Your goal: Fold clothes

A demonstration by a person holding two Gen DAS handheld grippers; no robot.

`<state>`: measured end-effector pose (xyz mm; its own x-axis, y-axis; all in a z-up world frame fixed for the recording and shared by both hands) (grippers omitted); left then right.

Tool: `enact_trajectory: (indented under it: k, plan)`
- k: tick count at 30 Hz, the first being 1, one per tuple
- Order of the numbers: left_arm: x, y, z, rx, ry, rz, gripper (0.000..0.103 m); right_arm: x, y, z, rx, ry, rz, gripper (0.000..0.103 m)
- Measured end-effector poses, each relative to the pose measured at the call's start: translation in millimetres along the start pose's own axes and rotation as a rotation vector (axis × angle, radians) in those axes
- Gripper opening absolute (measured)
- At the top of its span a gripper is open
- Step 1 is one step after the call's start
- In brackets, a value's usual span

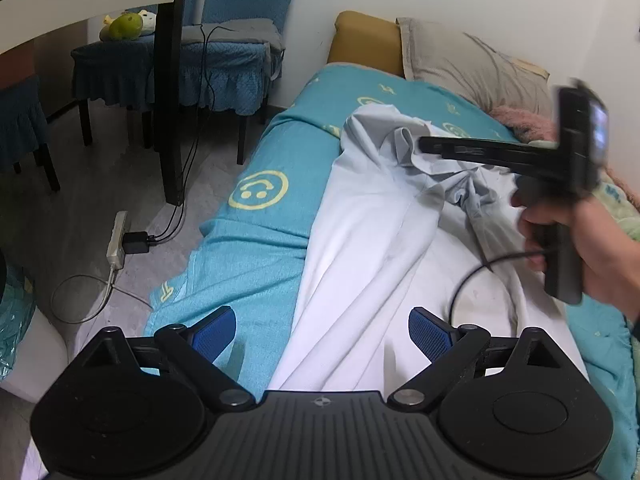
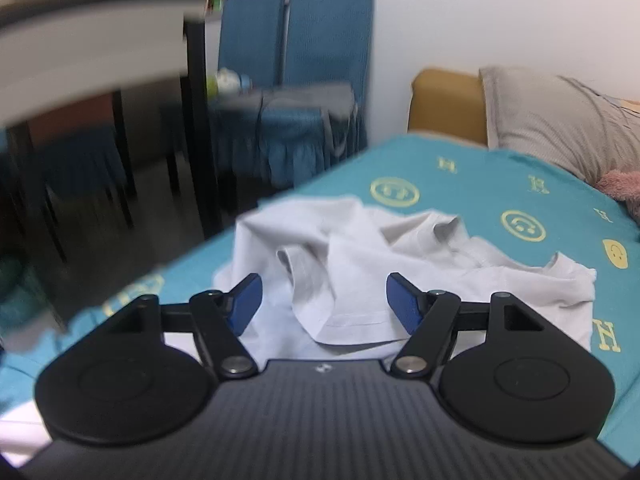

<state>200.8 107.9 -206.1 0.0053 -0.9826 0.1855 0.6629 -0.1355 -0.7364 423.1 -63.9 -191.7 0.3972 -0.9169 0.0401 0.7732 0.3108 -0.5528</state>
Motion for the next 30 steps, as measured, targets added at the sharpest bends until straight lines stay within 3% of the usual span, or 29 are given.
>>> enact_trajectory:
  k: [3,9,15,17,20,21,22,24,26,30]
  plan:
    - [0.8,0.9,-1.9,-0.005,0.012,0.0,0.095,17.1,19.9,-2.3,-0.077,0.042,-0.083,0.005]
    - [9.2,6.0,-3.7,-0.013,0.028,-0.03,0.094,71.3,5.6,26.3,0.021,0.179,-0.161,0.004]
    - [16.1,11.7,-5.6,-0.012,0.053,-0.044,0.094,119.1,28.7,48.3,0.021,0.233,-0.317,0.004]
    - [15.6,14.4,-5.0,-0.014,0.052,-0.038,0.094,124.3,36.5,47.6,0.013,0.294,-0.298,0.006]
    - [13.4,16.4,-4.1,-0.017,0.047,-0.031,0.094,123.9,39.8,38.0,-0.011,0.434,-0.198,0.009]
    - [12.7,16.6,-3.8,-0.018,0.046,-0.029,0.094,121.2,37.0,33.1,-0.013,0.472,-0.161,0.019]
    - [12.3,15.5,-3.7,-0.017,0.044,-0.027,0.094,116.9,30.7,28.4,-0.002,0.501,-0.128,0.048]
    - [11.1,13.6,-3.5,-0.013,0.04,-0.027,0.094,107.3,12.2,19.1,0.039,0.528,-0.097,0.081]
    - [10.7,11.6,-3.3,-0.011,0.043,-0.027,0.094,99.5,-5.9,9.5,0.073,0.545,-0.077,0.081]
    - [8.1,9.3,-1.3,-0.009,0.046,-0.019,0.094,82.7,-43.4,-18.4,0.038,0.608,-0.055,0.081]
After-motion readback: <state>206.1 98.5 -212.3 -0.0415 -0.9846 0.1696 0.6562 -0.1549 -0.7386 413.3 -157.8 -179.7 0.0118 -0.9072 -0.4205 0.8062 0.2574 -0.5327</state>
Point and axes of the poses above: each gripper's, at about its wrist camera, not at the fingertips, and y roughly the way its jaws point, x to its right, z to its top, the point moved 8 cm from there along y, roughly the way its jaws point, and after that the axes turned 1 degree about -x, right-handed, at the moved point
